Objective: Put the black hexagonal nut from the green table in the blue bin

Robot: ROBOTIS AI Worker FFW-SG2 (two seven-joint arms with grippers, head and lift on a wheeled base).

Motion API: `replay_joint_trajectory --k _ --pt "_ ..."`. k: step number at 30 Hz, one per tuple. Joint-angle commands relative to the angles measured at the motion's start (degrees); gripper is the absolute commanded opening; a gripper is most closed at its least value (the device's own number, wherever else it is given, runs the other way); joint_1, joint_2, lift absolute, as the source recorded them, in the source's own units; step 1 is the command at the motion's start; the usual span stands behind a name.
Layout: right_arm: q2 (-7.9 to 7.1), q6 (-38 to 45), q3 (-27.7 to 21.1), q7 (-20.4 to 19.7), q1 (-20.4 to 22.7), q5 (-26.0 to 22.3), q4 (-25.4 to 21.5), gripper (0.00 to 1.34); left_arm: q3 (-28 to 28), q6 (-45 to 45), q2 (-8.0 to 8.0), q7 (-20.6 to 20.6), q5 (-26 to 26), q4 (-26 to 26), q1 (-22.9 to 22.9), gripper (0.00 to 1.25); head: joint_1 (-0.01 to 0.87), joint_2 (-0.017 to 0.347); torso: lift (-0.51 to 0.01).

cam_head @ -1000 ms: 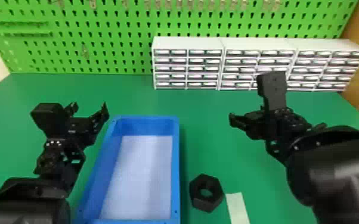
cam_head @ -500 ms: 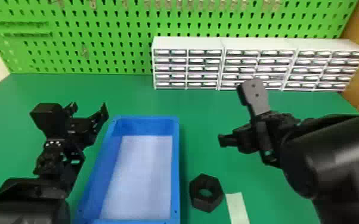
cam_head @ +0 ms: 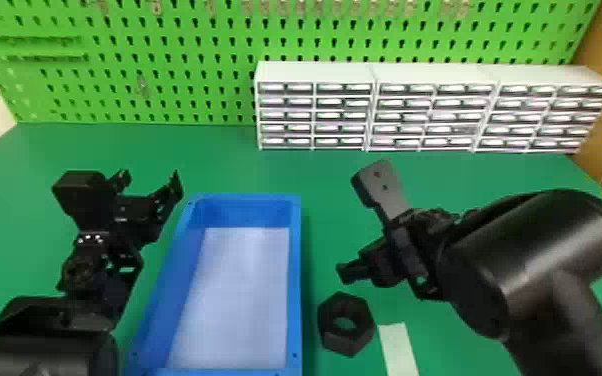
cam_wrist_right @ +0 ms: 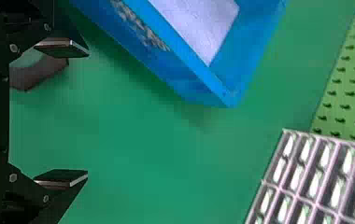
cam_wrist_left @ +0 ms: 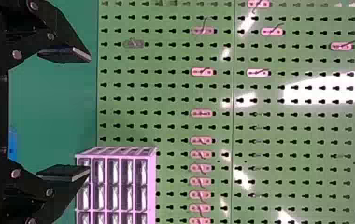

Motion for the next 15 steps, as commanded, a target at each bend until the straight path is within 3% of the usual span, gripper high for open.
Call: replay_joint_trajectory --k 1,15 --pt "-1.02 0.1 1.4 0.0 -0.8 -1.5 1.3 0.98 0.0 0.0 0.19 0.0 0.0 0.0 0.0 0.84 0.686 0.052 -0.097" --pt "-2.95 0.3 4.2 0.1 -2.2 -3.6 4.2 0.98 0.0 0.0 0.54 0.0 0.0 0.0 -0.1 0.84 0.686 0.052 -0.097"
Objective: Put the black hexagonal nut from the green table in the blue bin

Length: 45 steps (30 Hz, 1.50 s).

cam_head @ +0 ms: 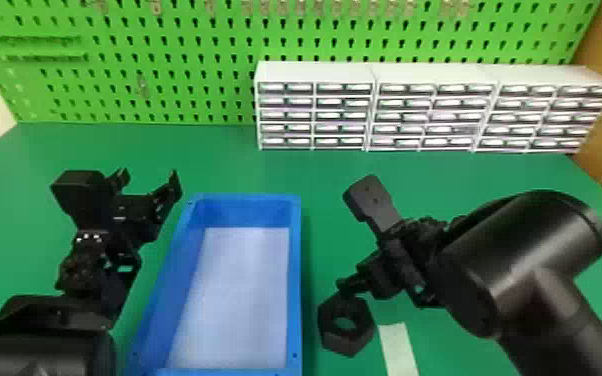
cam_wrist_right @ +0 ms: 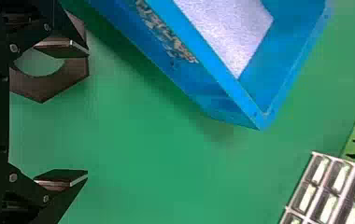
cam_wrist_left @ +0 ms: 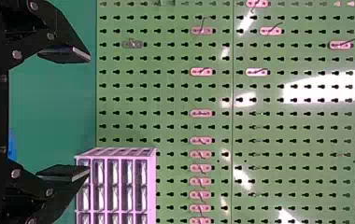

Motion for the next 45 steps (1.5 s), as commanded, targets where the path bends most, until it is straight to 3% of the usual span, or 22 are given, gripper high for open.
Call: replay_joint_trajectory --k 1,45 --pt "-0.56 0.1 0.7 0.0 -0.3 -0.9 1.2 0.98 0.0 0.0 0.07 0.0 0.0 0.0 0.0 0.84 0.686 0.052 -0.097" --pt "-1.17 -1.0 4.4 0.0 -1.0 -2.7 7.2 0.94 0.1 0.0 0.07 0.0 0.0 0.0 0.1 0.84 0.686 0.052 -0.097"
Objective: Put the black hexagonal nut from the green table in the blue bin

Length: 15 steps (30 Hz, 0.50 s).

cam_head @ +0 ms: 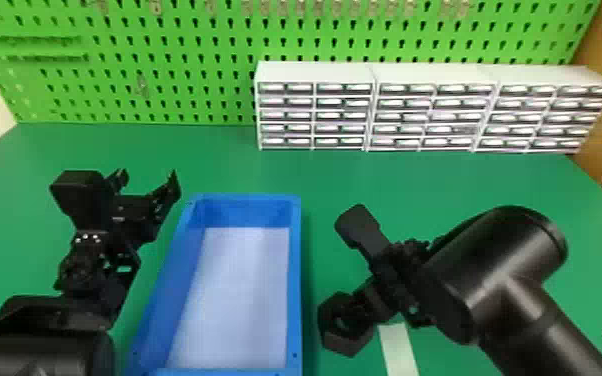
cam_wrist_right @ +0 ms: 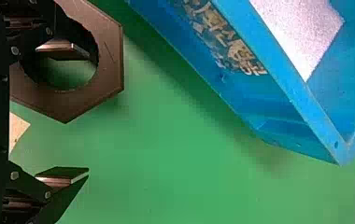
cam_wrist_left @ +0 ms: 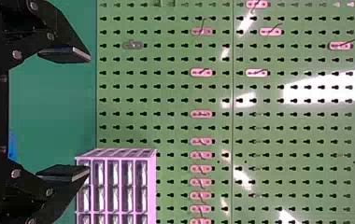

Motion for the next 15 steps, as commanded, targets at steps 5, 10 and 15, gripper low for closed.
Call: replay_joint_trajectory --k 5,10,15 --pt "-0.01 -0.1 0.3 0.0 0.0 -0.3 0.4 0.89 0.0 0.0 0.00 0.0 0.0 0.0 0.0 0.84 0.686 0.052 -0.097" --pt "-0.01 -0.1 0.3 0.0 0.0 -0.3 0.4 0.73 0.0 0.0 0.00 0.0 0.0 0.0 0.0 0.84 0.686 0.052 -0.097" --pt "-0.10 0.0 0.4 0.0 0.0 -0.3 0.4 0.66 0.0 0.0 0.09 0.0 0.0 0.0 0.0 0.84 0.686 0.052 -0.097"
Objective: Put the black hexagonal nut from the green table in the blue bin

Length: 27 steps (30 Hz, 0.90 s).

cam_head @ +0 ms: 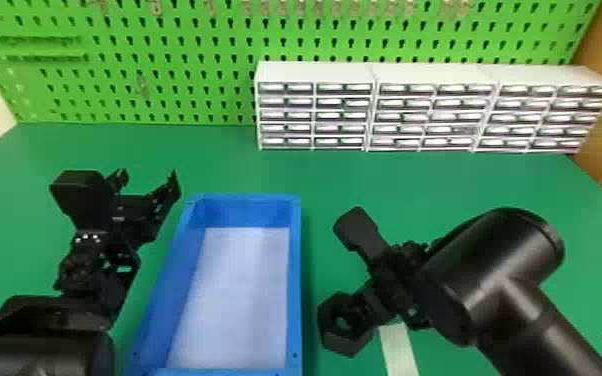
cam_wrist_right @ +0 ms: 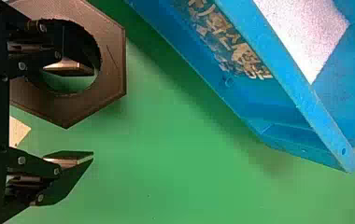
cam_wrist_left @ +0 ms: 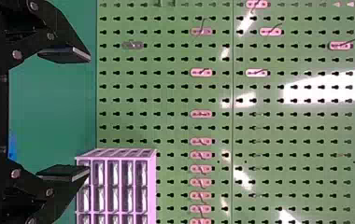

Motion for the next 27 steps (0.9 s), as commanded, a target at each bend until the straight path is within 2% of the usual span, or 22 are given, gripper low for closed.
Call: replay_joint_trajectory --k 1,6,11,27 --pt "-0.04 0.1 0.0 0.0 -0.1 0.0 0.1 0.62 0.0 0.0 0.05 0.0 0.0 0.0 0.0 0.84 0.686 0.052 -0.097" --pt "-0.13 0.3 0.1 0.0 -0.1 -0.2 0.1 0.54 0.0 0.0 0.05 0.0 0.0 0.0 -0.1 0.84 0.686 0.052 -0.097" --pt "-0.13 0.5 0.2 0.0 -0.3 -0.3 0.1 0.36 0.1 0.0 0.05 0.0 0.0 0.0 -0.1 0.84 0.686 0.052 -0.097" --pt "-0.13 1.0 0.5 0.0 -0.6 0.0 0.1 0.33 0.0 0.0 0.05 0.0 0.0 0.0 -0.2 0.84 0.686 0.052 -0.097"
